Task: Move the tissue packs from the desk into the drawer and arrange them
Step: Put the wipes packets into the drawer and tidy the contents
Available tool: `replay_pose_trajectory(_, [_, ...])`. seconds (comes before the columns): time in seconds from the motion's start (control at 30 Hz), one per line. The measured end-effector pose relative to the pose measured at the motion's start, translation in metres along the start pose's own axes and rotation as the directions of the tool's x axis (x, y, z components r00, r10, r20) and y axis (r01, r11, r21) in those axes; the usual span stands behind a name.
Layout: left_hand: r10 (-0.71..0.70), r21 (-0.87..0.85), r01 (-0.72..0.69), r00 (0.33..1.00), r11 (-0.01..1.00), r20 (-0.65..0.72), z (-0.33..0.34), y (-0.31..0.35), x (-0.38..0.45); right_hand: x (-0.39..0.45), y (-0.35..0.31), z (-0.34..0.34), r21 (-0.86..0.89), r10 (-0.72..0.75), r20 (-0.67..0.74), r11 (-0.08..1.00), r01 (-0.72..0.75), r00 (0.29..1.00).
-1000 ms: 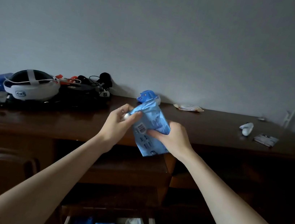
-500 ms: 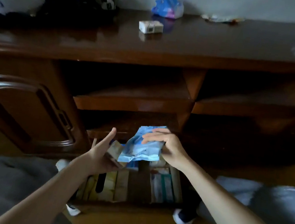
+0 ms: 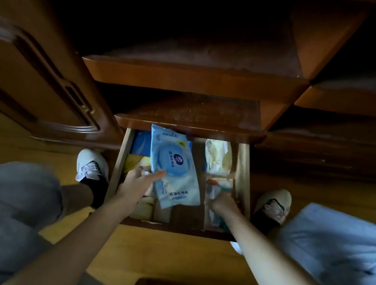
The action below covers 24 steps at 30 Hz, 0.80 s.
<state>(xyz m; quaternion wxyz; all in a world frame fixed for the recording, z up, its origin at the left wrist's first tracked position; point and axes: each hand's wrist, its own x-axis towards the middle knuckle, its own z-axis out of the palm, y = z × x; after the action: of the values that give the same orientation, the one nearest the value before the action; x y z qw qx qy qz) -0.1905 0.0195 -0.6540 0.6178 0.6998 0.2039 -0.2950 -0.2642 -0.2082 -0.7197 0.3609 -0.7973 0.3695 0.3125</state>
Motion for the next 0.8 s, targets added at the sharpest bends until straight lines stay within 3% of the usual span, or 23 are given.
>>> replay_pose_trajectory(0.07, [0.035,0.052,-0.036,0.999,0.998,0.012,-0.002,-0.003,0.000,0.012,-0.002,0.017,-0.055,0.066,-0.016,0.996,-0.067,0.998])
replay_pose_trajectory(0.2, [0.028,0.107,-0.031,0.999,0.994,0.030,-0.007,-0.008,-0.002,0.026,-0.015,0.035,-0.263,0.200,-0.240,0.929,-0.262,0.950])
replay_pose_trajectory(0.4, [0.110,0.195,-0.109,0.994,0.975,0.004,-0.012,-0.011,0.008,0.031,-0.011,0.035,-0.493,0.046,-0.319,0.845,-0.207,0.947])
replay_pose_trajectory(0.47, [0.165,0.278,-0.165,0.986,0.946,0.023,-0.008,-0.011,0.012,0.031,-0.001,0.022,-0.435,-0.014,-0.266,0.894,-0.107,0.964])
replay_pose_trajectory(0.6, [0.281,0.474,-0.268,0.959,0.839,0.045,0.009,-0.010,0.010,0.021,-0.004,-0.021,-0.024,-0.003,-0.127,1.000,0.000,0.992])
replay_pose_trajectory(0.7, [0.327,0.565,-0.313,0.942,0.763,0.080,0.023,-0.011,0.005,-0.005,-0.033,-0.036,0.102,-0.068,-0.185,0.991,0.088,0.980])
replay_pose_trajectory(0.8, [0.331,0.455,-0.396,0.918,0.797,0.218,0.037,-0.013,-0.002,-0.038,-0.063,-0.030,0.093,-0.194,-0.254,0.970,0.224,0.947])
